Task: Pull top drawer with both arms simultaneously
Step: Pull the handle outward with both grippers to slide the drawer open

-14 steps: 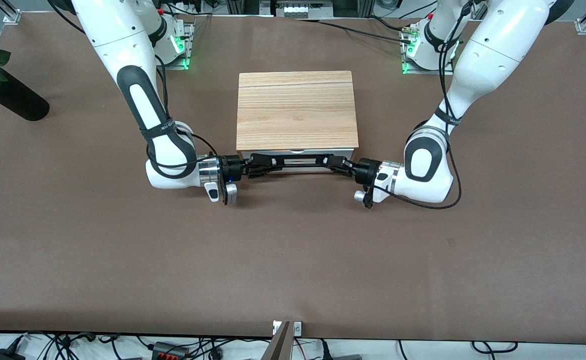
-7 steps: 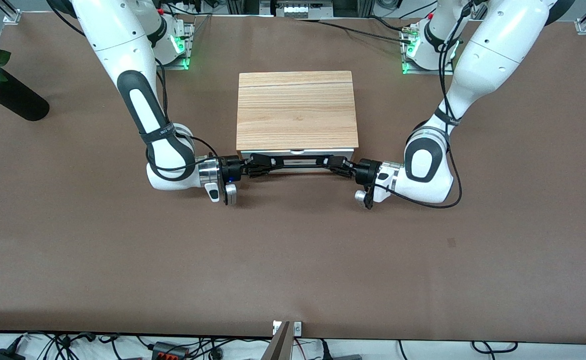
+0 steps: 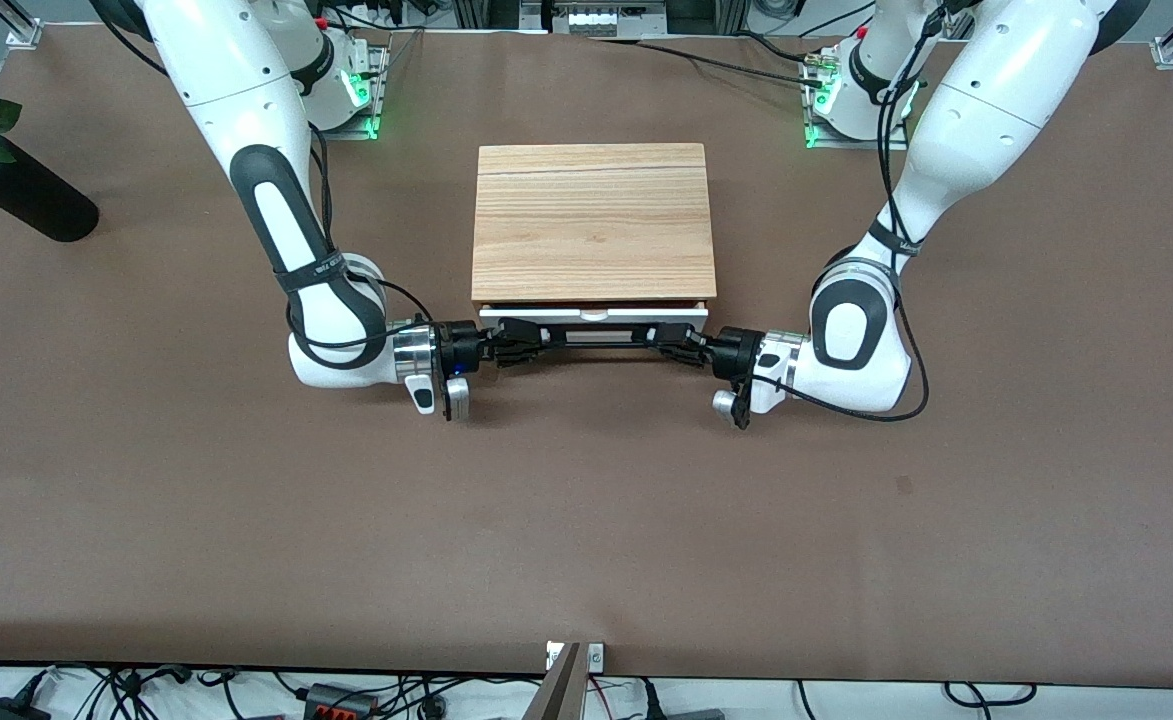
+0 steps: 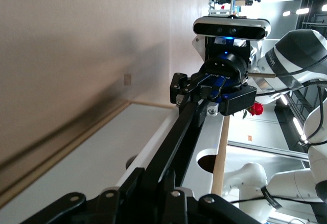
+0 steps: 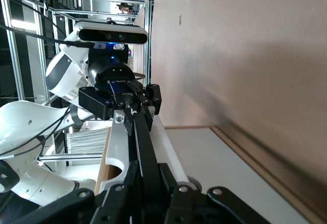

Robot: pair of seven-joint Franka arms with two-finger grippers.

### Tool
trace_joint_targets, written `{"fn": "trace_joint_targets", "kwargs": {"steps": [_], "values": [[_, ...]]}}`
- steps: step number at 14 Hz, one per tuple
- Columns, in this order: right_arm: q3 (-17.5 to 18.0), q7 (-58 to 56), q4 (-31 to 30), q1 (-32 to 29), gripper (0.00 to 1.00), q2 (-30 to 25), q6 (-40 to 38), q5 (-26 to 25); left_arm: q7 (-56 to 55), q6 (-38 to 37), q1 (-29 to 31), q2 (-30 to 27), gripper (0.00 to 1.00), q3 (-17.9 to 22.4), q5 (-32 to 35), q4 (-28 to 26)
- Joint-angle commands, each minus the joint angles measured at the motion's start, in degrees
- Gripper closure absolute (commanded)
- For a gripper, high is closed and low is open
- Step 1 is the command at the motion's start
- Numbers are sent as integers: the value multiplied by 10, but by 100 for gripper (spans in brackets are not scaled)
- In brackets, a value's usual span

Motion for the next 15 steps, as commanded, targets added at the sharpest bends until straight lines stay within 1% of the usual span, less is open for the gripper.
{"fn": "trace_joint_targets", "kwargs": {"steps": [1,5,6,9,12,15], "values": [[1,7,42,-21,91,25,-19,4,-25,11,9,7,81,5,-28,41],[1,7,100,-42,90,80,-16,3,-24,11,11,8,81,6,-26,46],[1,7,102,-45,89,86,-16,2,-23,11,12,11,81,7,-25,58],[-1,6,117,-52,89,96,-12,2,-23,11,15,18,81,7,-25,68],[-1,7,137,-61,89,111,-11,1,-23,11,15,18,81,7,-24,69],[-1,7,141,-61,89,113,-6,1,-22,12,15,18,81,7,-24,70]]}}
